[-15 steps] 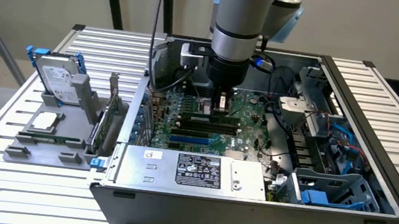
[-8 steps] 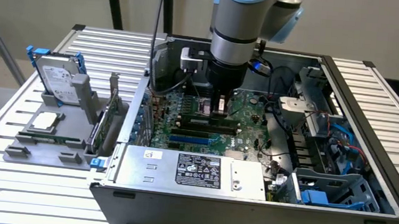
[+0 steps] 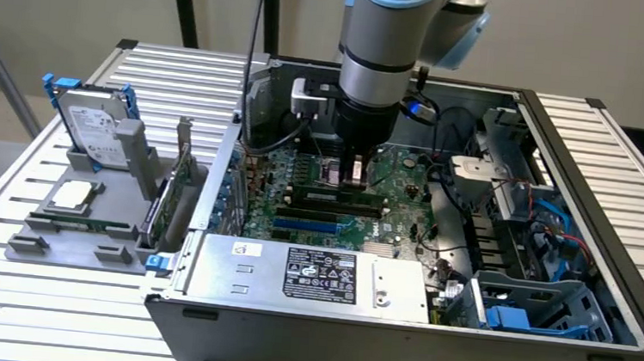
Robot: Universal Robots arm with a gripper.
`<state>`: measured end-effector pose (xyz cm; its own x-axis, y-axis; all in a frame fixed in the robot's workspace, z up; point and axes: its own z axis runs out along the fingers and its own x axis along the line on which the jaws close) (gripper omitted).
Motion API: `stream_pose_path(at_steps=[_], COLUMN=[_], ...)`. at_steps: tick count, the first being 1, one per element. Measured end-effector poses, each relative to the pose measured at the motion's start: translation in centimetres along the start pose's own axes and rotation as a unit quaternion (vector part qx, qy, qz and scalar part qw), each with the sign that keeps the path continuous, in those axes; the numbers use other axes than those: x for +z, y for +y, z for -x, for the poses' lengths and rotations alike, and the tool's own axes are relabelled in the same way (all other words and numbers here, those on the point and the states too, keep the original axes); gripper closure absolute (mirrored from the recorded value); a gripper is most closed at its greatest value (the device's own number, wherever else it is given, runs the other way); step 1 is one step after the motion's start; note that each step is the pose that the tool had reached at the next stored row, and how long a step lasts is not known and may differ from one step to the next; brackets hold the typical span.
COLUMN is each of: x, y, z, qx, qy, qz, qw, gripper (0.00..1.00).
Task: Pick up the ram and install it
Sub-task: 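Insert the ram into the slot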
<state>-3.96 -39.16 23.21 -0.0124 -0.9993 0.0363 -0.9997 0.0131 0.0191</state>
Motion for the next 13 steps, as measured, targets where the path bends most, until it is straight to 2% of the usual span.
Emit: stream_pose_path(at_steps=[13], x=[0.29], y=[0.01], z=[0.1], qx=[0.003], qy=[0.0], qz=[0.0003], qw=[1.0], gripper=[0.86])
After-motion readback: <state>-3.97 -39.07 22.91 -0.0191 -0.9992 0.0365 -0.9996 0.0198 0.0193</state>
